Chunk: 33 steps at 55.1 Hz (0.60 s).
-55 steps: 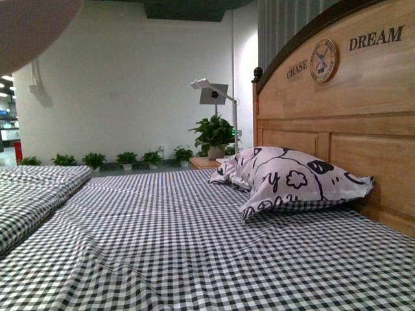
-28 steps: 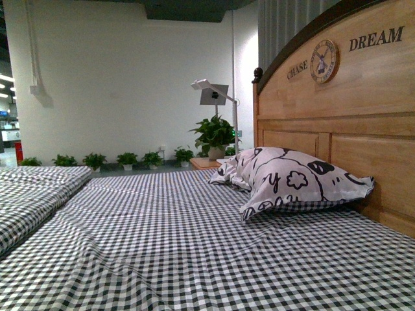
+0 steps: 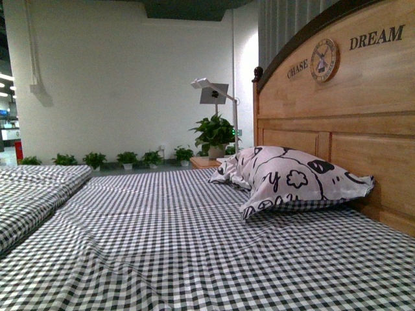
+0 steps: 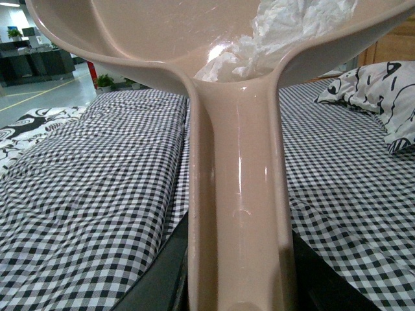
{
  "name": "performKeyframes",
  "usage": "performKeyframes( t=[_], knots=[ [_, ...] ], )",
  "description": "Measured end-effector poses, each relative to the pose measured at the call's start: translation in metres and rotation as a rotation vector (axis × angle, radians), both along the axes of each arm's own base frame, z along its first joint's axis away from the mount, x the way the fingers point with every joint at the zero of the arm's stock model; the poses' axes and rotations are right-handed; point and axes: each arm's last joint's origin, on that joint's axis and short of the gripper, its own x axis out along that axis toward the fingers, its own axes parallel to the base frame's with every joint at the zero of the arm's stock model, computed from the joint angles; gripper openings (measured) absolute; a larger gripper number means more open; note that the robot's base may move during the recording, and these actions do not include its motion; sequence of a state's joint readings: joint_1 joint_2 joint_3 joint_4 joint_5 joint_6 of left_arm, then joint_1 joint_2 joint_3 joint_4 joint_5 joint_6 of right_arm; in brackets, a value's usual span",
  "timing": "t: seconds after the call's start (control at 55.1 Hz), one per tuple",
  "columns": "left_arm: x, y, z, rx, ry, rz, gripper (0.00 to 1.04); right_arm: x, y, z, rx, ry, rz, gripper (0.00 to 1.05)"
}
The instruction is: Clean up trash
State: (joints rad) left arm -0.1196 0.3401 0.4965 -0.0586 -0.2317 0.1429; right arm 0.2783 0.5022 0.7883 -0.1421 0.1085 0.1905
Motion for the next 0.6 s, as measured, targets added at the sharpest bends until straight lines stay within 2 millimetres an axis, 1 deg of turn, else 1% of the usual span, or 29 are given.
performKeyframes(
  t=[0.599],
  knots=[
    [0.0000, 0.0000, 0.0000, -0.003, 0.000, -0.001, 0.26, 0.0000, 0.0000, 0.0000, 0.000, 0.000, 0.000, 0.20]
  ],
)
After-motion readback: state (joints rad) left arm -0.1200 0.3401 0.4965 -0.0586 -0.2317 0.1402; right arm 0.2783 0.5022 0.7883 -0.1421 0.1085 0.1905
